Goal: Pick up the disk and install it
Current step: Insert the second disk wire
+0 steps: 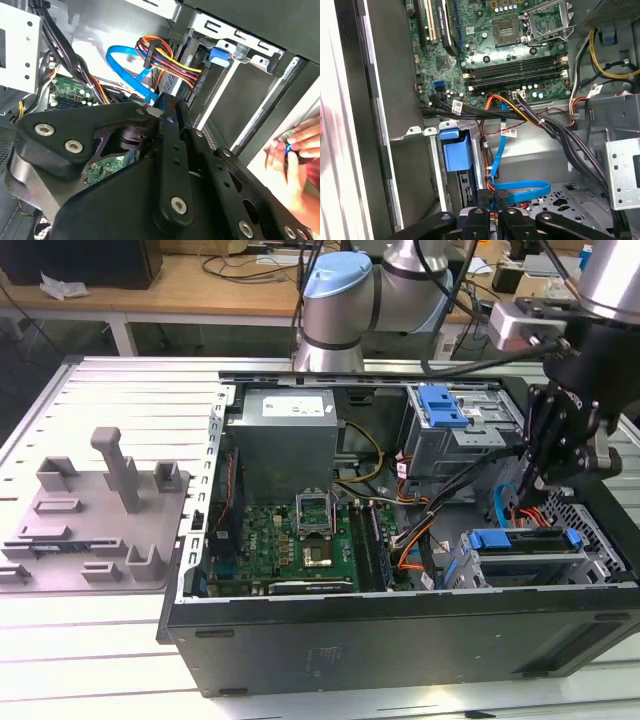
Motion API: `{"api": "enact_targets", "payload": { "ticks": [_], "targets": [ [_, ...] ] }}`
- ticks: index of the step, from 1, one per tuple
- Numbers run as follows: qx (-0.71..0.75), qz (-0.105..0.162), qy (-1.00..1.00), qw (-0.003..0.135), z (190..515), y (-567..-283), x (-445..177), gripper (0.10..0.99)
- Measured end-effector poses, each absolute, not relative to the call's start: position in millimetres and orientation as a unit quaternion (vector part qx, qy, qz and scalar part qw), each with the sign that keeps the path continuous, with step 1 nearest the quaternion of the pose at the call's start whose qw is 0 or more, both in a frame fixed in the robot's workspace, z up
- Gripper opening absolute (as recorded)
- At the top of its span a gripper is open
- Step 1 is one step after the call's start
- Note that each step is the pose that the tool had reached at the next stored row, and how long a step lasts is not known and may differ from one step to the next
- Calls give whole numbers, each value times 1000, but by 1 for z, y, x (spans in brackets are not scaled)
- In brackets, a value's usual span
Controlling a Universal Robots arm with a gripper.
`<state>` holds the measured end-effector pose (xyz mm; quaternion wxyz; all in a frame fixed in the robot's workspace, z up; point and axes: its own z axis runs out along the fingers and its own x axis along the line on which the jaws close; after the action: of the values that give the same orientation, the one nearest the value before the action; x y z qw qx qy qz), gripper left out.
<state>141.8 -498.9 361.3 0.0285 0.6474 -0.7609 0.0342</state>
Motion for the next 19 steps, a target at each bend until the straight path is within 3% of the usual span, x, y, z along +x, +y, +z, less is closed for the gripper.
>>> {"api": "enact_targets", "payload": {
  "ticks": [3,19],
  "targets": [
    [648,19,-761,16,360,-510,142,161],
    [675,10,-738,6,358,-524,141,161]
  ]
}}
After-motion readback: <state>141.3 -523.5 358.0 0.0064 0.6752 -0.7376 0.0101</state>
